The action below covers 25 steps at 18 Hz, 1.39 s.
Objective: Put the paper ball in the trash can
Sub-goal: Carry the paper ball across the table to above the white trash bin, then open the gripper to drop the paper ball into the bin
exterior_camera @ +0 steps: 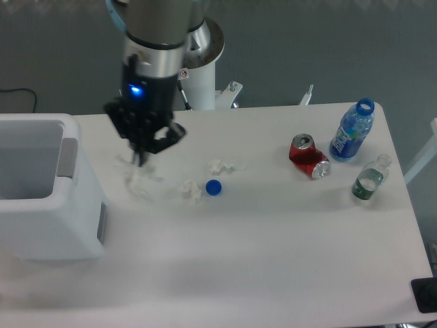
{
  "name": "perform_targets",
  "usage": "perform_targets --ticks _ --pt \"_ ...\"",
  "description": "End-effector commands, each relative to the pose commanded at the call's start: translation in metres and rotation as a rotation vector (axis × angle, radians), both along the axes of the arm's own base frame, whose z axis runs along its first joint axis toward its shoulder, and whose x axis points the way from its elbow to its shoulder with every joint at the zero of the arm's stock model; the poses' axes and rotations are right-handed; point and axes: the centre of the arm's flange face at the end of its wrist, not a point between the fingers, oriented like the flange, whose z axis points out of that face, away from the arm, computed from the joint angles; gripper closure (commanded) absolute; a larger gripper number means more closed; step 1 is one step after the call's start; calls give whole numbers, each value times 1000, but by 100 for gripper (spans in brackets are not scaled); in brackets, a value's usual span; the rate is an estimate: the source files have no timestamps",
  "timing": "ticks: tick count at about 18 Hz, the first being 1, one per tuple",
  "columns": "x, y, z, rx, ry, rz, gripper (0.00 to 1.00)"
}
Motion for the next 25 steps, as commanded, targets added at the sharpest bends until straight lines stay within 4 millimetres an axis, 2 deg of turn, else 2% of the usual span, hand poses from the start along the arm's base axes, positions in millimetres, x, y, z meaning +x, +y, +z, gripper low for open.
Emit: perform_targets --ticks 5,9,11,12,14,15,17,18,19,25 --pt "41 2 21 65 0 -63 94" --pt "63 8 21 71 1 -105 89" --pt "74 14 15 72 3 -131 85" --pt "80 17 12 74 3 -143 81" --pt "91 22 5 71 -6 -173 59" --pt "96 25 2 70 -9 -182 54" --pt "99 27 -5 63 -16 -186 32" --pt "102 27 -6 61 -18 -191 4" --pt "106 29 -6 60 -20 -193 0" --pt "108 29 -6 65 -46 -182 0"
